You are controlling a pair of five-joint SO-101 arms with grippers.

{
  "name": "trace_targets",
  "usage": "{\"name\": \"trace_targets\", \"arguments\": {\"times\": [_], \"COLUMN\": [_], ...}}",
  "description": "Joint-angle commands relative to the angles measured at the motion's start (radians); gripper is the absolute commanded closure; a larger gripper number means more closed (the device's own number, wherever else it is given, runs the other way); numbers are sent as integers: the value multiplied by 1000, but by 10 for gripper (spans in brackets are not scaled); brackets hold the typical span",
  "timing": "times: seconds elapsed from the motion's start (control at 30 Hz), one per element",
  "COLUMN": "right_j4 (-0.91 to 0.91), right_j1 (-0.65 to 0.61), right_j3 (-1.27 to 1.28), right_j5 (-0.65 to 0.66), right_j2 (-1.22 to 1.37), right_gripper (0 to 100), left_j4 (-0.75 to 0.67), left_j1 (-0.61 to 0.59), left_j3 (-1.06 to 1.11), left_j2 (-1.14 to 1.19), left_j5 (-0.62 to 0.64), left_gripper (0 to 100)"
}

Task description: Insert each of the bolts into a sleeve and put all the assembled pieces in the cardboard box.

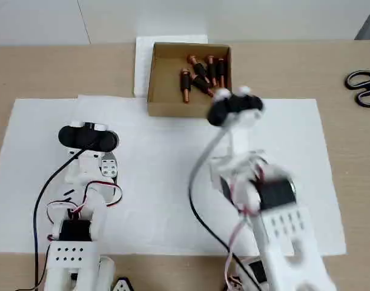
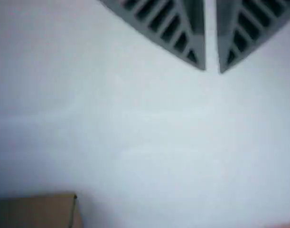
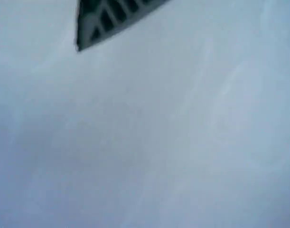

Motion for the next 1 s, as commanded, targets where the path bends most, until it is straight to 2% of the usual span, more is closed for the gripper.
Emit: {"name": "trace_targets", "arguments": {"times": [0.0, 0.1, 0.2, 0.37, 0.5, 0.67, 0.73, 0.87, 0.97], "right_j4": [-252, -443, -542, -542, -518, -450, -410, -357, -352], "right_j1": [59, 87, 90, 90, 90, 88, 88, 88, 88], "right_j3": [318, 534, 681, 836, 875, 875, 875, 875, 875], "right_j5": [2, 3, 3, 32, 137, 160, 158, 155, 155], "right_j2": [-283, -486, -668, -912, -880, -866, -866, -866, -866], "right_gripper": [781, 848, 992, 995, 995, 995, 995, 995, 995], "left_j4": [2, 5, 2, 6, 6, 11, 75, 308, 334], "left_j1": [29, 83, 104, 101, 101, 100, 103, 103, 101], "left_j3": [-12, -47, -87, -67, -7, -5, -5, 58, 133], "left_j2": [-18, -18, -18, -18, -18, -149, -296, -640, -641], "left_j5": [23, 132, 222, 232, 222, 94, 55, 31, 34], "left_gripper": [994, 994, 994, 994, 994, 994, 994, 994, 994]}}
